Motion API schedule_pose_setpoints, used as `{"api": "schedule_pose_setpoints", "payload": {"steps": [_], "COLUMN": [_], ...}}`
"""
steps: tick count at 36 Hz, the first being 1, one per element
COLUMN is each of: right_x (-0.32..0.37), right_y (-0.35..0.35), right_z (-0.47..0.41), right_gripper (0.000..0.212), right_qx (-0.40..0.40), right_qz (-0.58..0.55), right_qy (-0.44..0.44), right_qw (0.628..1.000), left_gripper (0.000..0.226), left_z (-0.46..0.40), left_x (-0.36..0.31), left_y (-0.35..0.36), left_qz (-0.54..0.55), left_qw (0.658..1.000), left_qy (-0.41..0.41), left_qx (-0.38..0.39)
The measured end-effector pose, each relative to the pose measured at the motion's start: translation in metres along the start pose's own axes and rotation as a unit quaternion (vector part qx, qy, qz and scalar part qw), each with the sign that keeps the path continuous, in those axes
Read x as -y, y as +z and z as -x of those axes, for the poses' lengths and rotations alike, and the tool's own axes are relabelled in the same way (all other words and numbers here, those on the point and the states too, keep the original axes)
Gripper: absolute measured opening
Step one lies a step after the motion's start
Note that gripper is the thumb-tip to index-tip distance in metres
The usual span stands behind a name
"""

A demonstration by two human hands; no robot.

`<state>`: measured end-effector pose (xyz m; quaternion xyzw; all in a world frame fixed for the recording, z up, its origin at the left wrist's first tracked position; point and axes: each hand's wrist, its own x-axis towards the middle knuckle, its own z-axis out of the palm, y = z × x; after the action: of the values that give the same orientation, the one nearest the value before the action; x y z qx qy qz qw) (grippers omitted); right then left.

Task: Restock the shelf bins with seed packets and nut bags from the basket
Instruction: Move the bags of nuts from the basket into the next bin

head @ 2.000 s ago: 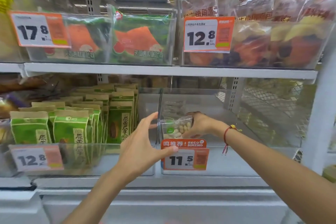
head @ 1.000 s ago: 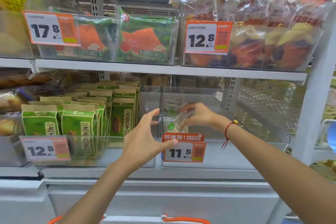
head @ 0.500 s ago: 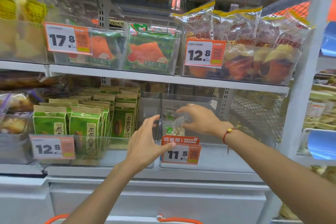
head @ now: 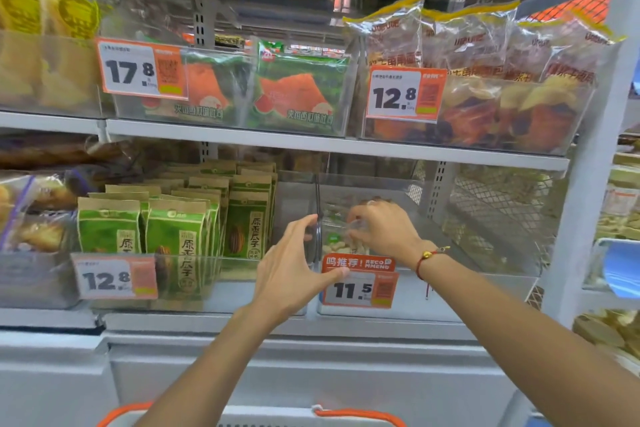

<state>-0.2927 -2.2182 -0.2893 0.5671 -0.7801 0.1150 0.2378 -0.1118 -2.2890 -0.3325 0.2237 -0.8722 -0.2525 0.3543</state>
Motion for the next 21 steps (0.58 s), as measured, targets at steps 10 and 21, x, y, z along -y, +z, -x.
{"api": "schedule_pose_setpoints", "payload": {"steps": [10,21], "right_x": [0.018,0.089], "right_y": [-0.067,-0.035], "right_z": [0.059,0.136], "right_gripper": [0.017,0.031], "right_qx": [-0.078,0.376], "right_qz": [-0.128,-0.073], "right_qy": [0.004,-0.103], "right_qw": [0.989,0.918], "left_gripper": [0.076,0.024], "left_z": [0.047,0.150], "left_x": [0.011,0.023], "left_y": [-0.035,-0.046], "left_qz": [-0.031,-0.165], "left_qw": [0.995,0.981], "left_qy": [0.091,0.027], "left_qx": [-0.038,0.095]}}
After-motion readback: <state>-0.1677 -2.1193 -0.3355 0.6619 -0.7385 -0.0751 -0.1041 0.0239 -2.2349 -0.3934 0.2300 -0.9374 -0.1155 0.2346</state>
